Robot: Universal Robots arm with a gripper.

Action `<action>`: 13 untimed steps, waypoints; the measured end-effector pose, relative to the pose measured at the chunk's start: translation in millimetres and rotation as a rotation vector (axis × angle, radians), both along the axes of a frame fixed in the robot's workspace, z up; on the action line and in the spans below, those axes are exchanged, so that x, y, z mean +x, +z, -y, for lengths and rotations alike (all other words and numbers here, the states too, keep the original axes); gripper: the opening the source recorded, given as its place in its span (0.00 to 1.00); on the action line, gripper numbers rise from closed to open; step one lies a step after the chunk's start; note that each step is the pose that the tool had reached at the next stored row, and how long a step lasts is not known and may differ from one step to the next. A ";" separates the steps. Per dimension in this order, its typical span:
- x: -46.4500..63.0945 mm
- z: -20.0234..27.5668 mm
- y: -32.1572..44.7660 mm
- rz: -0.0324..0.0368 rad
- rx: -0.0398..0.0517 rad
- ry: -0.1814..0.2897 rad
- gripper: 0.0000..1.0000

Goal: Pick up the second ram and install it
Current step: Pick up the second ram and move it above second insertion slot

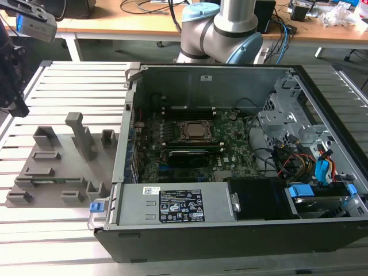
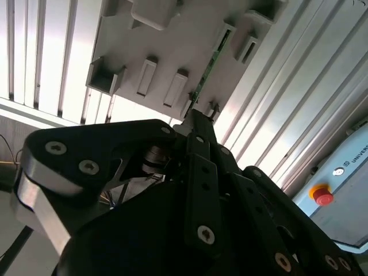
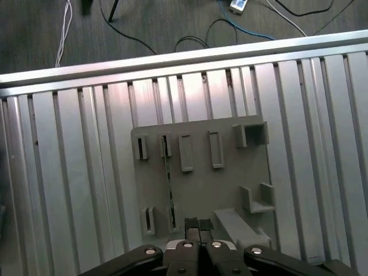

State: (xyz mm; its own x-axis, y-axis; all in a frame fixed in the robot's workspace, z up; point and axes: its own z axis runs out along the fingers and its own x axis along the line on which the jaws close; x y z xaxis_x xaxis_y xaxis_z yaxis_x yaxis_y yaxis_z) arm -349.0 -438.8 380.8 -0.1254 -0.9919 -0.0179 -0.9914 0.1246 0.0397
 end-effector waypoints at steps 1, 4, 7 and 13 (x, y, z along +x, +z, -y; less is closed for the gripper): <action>0.0 0.0 0.0 0.0000 -0.0001 0.008 0.10; 0.0 0.0 0.0 0.0000 -0.0003 0.029 0.10; 0.0 0.0 0.0 0.0001 -0.0005 0.062 0.10; 0.0 0.0 0.0 0.0000 -0.0013 0.132 0.10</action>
State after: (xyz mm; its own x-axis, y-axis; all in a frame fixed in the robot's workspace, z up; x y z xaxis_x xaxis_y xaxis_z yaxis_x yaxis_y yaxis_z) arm -349.0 -438.9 380.8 0.0062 -0.9998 -0.0165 -0.9992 -0.0068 0.0396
